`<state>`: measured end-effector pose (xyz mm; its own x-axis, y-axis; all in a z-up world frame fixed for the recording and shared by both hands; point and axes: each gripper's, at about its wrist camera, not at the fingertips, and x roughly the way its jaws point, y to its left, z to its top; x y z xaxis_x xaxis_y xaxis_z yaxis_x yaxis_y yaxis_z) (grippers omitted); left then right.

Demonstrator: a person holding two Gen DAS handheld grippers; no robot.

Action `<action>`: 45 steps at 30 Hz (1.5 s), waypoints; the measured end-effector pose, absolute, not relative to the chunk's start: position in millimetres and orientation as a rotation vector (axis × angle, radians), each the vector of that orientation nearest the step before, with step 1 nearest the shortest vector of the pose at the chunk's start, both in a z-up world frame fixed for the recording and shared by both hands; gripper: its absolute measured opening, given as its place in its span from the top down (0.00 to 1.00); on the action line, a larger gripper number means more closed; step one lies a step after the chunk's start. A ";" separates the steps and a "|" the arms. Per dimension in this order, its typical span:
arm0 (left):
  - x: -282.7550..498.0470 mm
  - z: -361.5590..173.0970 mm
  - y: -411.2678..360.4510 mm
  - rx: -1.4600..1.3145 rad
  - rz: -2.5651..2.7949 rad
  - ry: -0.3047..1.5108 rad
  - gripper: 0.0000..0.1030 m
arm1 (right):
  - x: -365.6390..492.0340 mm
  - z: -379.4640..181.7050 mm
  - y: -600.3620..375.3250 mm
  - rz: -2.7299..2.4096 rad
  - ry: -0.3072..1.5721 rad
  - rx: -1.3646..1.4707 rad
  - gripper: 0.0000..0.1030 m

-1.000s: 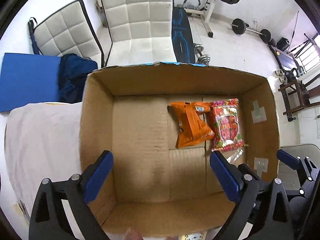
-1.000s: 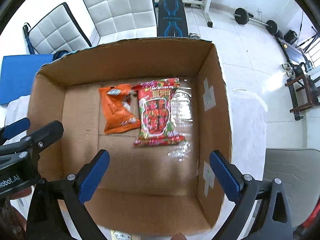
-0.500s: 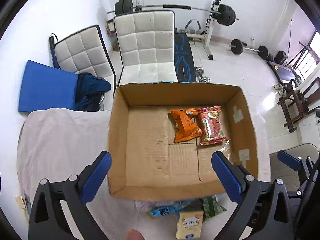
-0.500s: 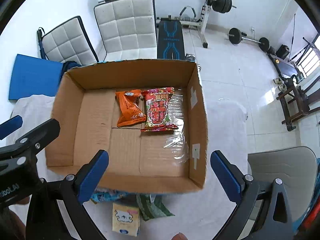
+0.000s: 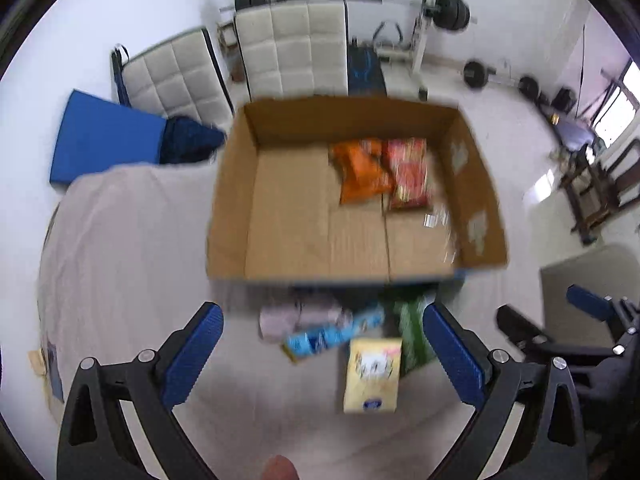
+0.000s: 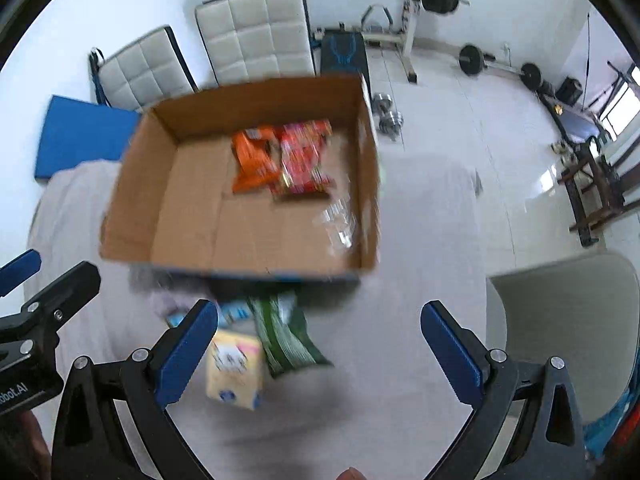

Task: Organize soft objects
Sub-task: 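Grasp the green bag with the right tool while the left tool grasps the yellow tissue pack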

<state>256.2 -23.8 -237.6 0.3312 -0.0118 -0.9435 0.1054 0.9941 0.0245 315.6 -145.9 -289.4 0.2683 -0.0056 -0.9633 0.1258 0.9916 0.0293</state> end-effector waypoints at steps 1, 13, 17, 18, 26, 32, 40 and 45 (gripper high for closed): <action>252.1 -253.2 -28.8 0.104 -0.082 1.267 0.01 | 310.1 -297.6 -150.0 -0.089 1.315 0.118 0.00; 236.9 -426.1 -76.4 0.143 -0.160 1.608 0.12 | 264.1 -395.5 -206.2 -0.193 1.506 0.177 0.00; 232.2 -442.6 -82.0 0.131 -0.172 1.632 0.41 | 258.4 -407.3 -202.5 -0.158 1.540 0.171 0.00; 230.0 -440.5 -80.5 0.131 -0.163 1.622 0.41 | 258.8 -408.3 -199.0 -0.143 1.544 0.169 0.00; 198.1 -435.9 -30.2 0.050 -0.011 1.632 0.41 | 291.8 -428.3 -146.5 -0.004 1.541 0.189 0.00; 194.2 -440.1 -19.4 -0.004 0.031 1.627 0.41 | 318.4 -455.6 -111.9 0.018 1.577 0.158 0.12; 186.3 -436.4 -20.7 -0.007 0.037 1.617 0.41 | 334.0 -482.1 -107.6 -0.041 1.627 0.132 0.55; 199.3 -435.9 -16.6 -0.008 0.031 1.625 0.41 | 323.3 -478.4 -123.7 -0.023 1.686 0.183 0.59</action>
